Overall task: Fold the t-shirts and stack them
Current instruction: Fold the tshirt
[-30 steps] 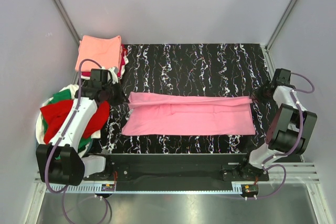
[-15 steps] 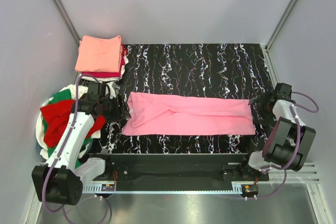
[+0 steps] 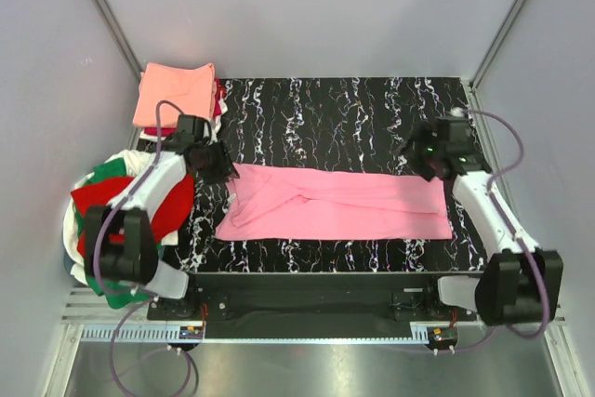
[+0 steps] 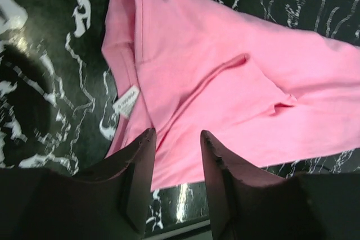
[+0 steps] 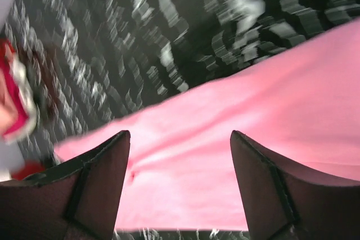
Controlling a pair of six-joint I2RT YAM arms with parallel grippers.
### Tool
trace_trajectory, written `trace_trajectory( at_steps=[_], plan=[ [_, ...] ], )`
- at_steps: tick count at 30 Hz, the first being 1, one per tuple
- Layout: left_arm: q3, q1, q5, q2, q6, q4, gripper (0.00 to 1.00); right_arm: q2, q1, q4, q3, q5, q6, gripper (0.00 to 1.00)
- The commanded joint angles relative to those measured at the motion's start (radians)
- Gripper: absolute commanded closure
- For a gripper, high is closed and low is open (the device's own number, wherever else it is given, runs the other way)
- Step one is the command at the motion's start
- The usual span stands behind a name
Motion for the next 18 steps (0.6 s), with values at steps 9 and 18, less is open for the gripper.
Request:
trace_trajectory(
  at_steps=[9, 18],
  plan=[
    [0.166, -0.096, -0.028, 0.363, -0.071, 0.183, 0.64, 0.606, 0.647, -0.11, 0.62, -0.096, -0.187, 0.25],
    [0.155, -0.091, -0.11, 0.456, -0.081, 0.14, 0.66, 1.039, 0.762, -0.359, 1.113, -0.112, -0.295, 0.26]
  ],
)
